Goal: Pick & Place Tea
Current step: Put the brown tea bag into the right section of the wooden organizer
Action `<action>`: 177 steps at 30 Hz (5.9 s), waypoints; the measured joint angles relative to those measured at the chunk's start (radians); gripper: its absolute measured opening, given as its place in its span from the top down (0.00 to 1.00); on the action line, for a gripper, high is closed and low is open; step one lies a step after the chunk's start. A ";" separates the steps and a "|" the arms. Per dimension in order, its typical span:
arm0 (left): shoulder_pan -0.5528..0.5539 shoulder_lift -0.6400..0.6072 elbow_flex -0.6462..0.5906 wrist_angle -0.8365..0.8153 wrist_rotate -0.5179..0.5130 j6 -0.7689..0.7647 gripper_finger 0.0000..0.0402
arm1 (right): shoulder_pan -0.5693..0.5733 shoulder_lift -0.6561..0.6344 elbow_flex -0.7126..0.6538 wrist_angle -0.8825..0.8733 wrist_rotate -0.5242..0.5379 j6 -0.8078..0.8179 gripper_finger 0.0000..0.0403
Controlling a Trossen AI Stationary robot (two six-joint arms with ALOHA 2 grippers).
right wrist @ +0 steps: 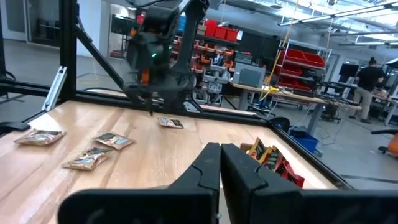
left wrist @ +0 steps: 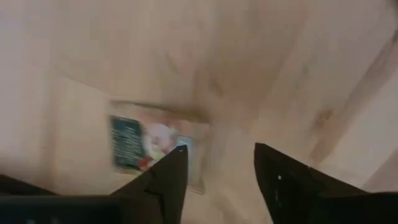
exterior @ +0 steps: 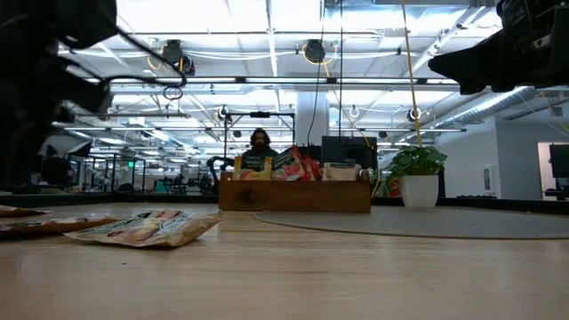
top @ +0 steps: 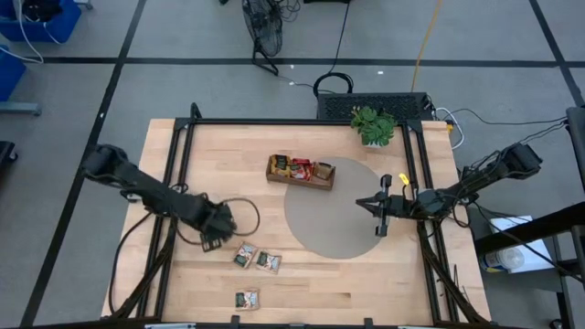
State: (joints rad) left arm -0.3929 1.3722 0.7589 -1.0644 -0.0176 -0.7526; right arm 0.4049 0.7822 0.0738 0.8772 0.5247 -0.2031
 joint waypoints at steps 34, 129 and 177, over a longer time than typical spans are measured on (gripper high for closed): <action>-0.100 0.186 -0.135 0.052 -0.088 0.155 0.54 | 0.000 0.000 -0.001 -0.061 -0.002 0.015 0.99; 0.357 0.459 0.342 1.249 -1.296 2.079 1.00 | -0.807 0.795 0.708 -0.013 -0.937 0.821 0.61; 0.206 0.200 0.338 0.912 -0.472 0.976 0.98 | -0.679 0.581 0.707 -0.189 -0.650 0.321 1.00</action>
State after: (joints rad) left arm -0.1872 1.5726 1.0966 -0.1525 -0.4895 0.2236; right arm -0.2738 1.3630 0.7807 0.6885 -0.1254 0.1180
